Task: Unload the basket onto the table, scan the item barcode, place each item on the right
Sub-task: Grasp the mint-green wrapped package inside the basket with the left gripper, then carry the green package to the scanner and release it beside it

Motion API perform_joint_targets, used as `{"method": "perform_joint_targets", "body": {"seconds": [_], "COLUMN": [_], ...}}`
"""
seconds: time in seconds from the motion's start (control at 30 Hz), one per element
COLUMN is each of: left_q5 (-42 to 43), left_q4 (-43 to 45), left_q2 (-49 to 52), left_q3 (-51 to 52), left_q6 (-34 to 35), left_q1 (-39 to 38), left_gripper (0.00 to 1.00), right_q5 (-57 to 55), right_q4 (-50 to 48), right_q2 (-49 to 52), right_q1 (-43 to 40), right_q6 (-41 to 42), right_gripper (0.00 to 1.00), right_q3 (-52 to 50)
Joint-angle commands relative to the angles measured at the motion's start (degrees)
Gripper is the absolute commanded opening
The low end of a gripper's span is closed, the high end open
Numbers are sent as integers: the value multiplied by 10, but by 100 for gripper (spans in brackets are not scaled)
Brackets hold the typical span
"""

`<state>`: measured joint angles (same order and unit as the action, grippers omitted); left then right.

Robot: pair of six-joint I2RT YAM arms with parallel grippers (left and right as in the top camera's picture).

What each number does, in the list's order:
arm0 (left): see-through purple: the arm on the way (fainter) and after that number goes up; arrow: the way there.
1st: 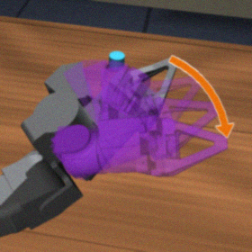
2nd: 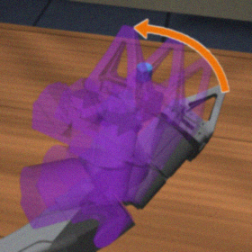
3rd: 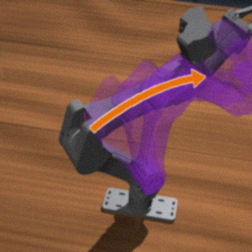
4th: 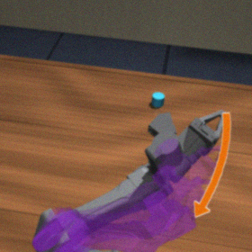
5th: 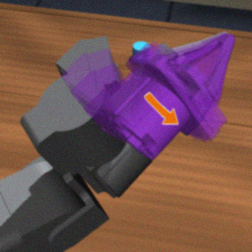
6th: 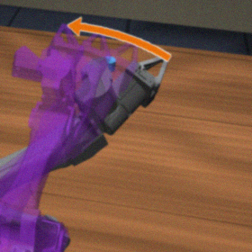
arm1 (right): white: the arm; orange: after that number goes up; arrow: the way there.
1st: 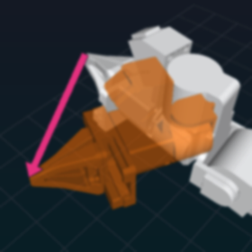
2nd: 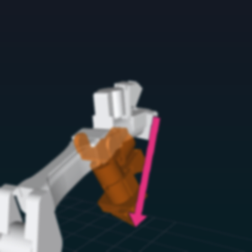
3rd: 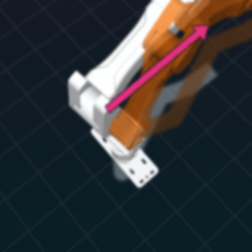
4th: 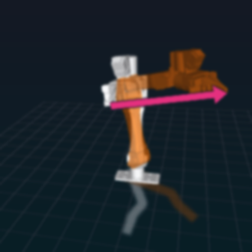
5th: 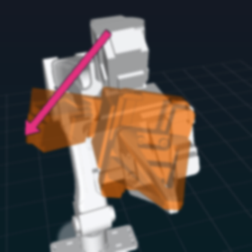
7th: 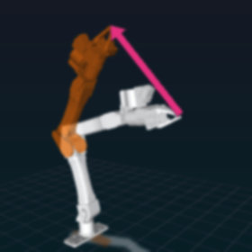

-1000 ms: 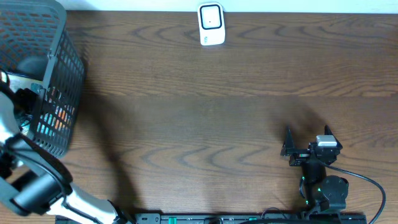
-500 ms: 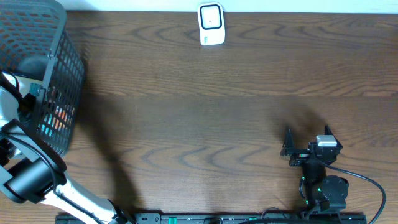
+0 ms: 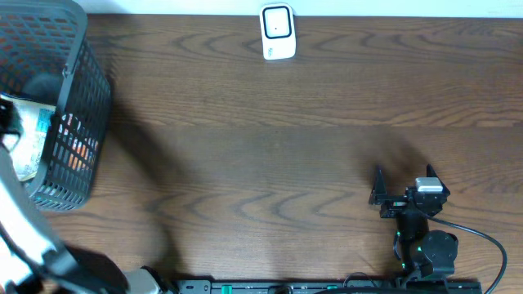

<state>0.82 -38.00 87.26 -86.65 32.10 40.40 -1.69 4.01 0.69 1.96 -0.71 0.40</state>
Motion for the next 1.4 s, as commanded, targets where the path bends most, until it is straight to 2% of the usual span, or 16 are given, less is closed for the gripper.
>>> {"method": "perform_joint_targets", "body": {"seconds": [0.0,0.17,0.27,0.33,0.37,0.67,0.8,1.07,1.3,1.33,1.37], "left_q5": [75,244,341,372,371,368,290,110,85,86,86], "left_q4": [42,132,185,206,208,192,166,165,216,219,221], "left_q2": [-61,-116,-128,-128,-124,-44,23,170,278,286,293], "left_q3": [-18,-18,-18,-18,-18,-17,-17,-17,-17,-17,-17], "left_q6": [53,54,67,68,56,-78,-81,-81,-121,-121,-119], "left_q1": [0,-8,-45,-89,-144,-426,-528,-669,-723,-727,-730], "left_gripper": [7,7,7,7,8,7,8,8,9,17,30], "right_q5": [1,1,1,1,1,1,1,1,1,1,1], "right_q4": [2,2,2,2,2,2,2,2,2,2,2], "right_q2": [-3,-3,-3,-3,-3,-3,-3,-3,-3,-3,-3], "right_q1": [0,0,0,0,0,0,0,0,0,0,0], "right_q6": [-6,-7,-6,-7,-6,-6,-7,-7,-6,-6,-6], "right_gripper": [99,99,99,99,99,99,99,99,99,99,99], "right_q3": [-1,-1,-1,-1,-1,-1,-1,-1,-1,-1,-1]}}
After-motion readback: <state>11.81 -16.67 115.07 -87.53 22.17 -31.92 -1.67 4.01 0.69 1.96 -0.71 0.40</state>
